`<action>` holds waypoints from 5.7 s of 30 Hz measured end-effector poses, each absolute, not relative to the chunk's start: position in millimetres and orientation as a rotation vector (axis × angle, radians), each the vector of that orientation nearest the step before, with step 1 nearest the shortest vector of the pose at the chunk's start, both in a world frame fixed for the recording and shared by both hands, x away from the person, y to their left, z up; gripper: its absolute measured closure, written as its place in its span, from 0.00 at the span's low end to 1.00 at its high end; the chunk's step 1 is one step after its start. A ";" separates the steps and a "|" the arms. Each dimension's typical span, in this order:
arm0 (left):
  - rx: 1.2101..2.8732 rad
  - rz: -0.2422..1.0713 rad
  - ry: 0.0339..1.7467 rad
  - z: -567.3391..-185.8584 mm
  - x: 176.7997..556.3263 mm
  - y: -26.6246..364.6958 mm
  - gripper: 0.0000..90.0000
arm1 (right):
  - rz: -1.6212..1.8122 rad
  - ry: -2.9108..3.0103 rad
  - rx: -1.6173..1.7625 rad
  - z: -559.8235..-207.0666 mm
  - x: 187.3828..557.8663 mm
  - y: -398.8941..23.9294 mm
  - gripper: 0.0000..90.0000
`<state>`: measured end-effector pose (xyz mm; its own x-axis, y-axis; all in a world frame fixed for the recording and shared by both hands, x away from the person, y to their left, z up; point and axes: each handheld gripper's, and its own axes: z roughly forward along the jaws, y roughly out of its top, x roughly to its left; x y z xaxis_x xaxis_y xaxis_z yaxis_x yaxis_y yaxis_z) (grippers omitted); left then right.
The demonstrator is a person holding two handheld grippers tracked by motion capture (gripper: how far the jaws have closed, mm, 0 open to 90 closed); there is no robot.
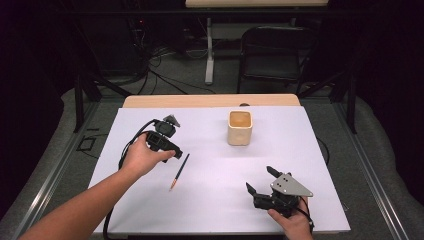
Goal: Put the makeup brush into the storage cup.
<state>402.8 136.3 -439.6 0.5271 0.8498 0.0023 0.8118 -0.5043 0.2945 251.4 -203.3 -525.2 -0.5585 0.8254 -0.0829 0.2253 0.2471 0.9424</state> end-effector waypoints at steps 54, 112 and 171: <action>2.562 0.025 1.549 -484.8 402.7 132.7 0.76 | 1.309 1.966 0.947 -527.1 252.3 -201.4 0.18; 2.592 -0.077 1.618 -511.7 399.6 124.7 0.87 | 1.304 1.973 0.928 -527.3 252.1 -200.6 0.18; 2.611 -0.106 1.644 -524.0 397.1 120.9 0.92 | 1.296 1.985 0.920 -527.3 251.4 -199.6 0.18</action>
